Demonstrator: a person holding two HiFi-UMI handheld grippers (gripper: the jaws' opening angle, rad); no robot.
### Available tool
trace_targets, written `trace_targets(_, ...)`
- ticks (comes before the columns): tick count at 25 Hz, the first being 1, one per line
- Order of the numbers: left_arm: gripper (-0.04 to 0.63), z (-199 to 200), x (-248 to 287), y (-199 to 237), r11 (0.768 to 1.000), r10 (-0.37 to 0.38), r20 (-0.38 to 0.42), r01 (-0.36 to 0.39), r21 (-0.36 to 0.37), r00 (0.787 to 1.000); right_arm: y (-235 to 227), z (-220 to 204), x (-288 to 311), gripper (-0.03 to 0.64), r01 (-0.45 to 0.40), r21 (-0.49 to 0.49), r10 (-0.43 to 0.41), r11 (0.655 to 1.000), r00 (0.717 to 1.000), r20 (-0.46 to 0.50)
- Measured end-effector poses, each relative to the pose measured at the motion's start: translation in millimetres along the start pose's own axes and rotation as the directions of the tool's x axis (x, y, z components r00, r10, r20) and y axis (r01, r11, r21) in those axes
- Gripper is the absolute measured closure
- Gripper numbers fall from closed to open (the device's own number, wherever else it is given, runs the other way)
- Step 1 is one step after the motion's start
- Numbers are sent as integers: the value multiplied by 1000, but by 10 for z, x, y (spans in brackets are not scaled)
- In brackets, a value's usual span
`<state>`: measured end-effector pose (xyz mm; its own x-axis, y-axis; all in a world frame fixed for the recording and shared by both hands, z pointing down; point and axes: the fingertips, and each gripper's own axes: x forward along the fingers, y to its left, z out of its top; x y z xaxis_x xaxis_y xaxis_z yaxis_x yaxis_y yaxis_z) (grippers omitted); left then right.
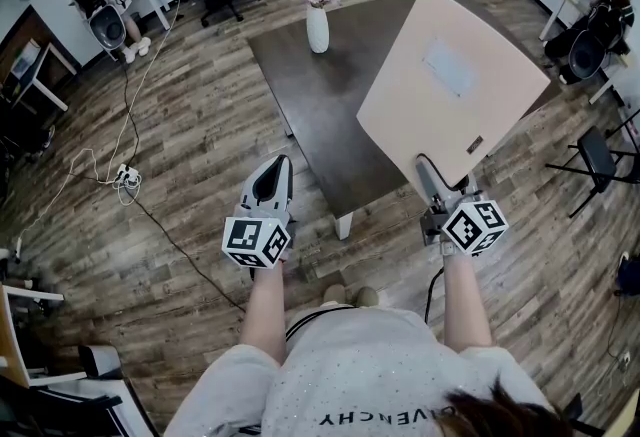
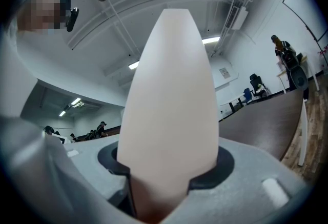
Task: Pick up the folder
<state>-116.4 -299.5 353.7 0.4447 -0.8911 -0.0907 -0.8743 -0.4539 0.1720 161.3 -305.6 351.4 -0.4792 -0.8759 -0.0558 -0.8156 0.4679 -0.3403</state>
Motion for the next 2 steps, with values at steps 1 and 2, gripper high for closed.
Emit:
trace_targets(1,597,-9,6,-7,1000,0,-1,0,0,1000,-11,-6,-5,337,0,1,0,1000,1000,-1)
trace_targets(2,597,-17,12,-15,1000,0,-2,0,0,1000,-21,-12,-10,337,-1,2,1,1000,1000,-2)
